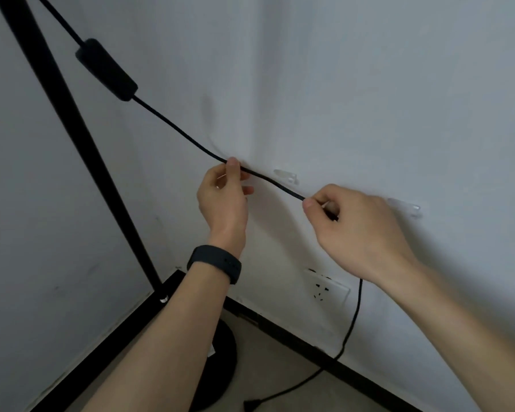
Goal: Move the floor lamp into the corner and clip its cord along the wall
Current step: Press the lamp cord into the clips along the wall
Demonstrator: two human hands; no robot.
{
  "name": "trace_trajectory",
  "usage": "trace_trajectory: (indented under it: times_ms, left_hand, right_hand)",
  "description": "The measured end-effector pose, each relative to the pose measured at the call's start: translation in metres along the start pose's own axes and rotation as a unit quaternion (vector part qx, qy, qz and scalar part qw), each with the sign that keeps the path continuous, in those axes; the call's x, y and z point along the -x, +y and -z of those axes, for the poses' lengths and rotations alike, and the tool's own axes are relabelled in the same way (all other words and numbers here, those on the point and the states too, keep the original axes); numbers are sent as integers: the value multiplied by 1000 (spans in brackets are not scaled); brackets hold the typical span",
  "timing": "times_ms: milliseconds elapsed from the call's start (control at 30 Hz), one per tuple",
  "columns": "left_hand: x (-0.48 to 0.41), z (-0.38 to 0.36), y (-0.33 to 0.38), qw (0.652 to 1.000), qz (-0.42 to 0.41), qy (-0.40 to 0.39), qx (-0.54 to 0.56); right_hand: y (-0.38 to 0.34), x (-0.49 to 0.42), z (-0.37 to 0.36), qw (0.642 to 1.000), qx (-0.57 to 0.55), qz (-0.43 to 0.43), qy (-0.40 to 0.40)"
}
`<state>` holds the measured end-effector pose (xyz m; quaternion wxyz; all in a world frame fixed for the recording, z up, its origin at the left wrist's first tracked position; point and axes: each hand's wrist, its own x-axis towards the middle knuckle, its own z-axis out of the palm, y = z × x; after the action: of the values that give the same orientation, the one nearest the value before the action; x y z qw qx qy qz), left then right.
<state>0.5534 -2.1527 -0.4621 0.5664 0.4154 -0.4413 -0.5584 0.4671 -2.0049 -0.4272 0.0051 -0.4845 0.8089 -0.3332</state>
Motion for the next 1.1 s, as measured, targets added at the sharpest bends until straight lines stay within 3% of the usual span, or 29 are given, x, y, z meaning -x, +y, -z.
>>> trace_trajectory:
  times_ms: [100, 367, 667, 867, 1000, 1100]
  left_hand:
    - [9, -8, -1, 999, 38, -23, 29]
    - [25, -17, -3, 988, 120, -51, 89]
    - [19, -17, -6, 995, 69, -31, 67]
    - [31, -22, -7, 993, 82, -14, 89]
    - [67, -24, -13, 992, 99, -81, 22]
    - [96, -21, -25, 980, 93, -176, -28]
  right_hand:
    - [-13, -3, 2, 998, 30, 7, 55]
    - [-26, -21, 15, 993, 112, -8, 46]
    - [-6, -3, 10, 992, 88, 4, 94]
    - [27, 52, -15, 999, -16, -25, 16]
    - [51, 69, -15, 985, -128, -112, -34]
    - [60, 69, -10, 984, -119, -126, -33]
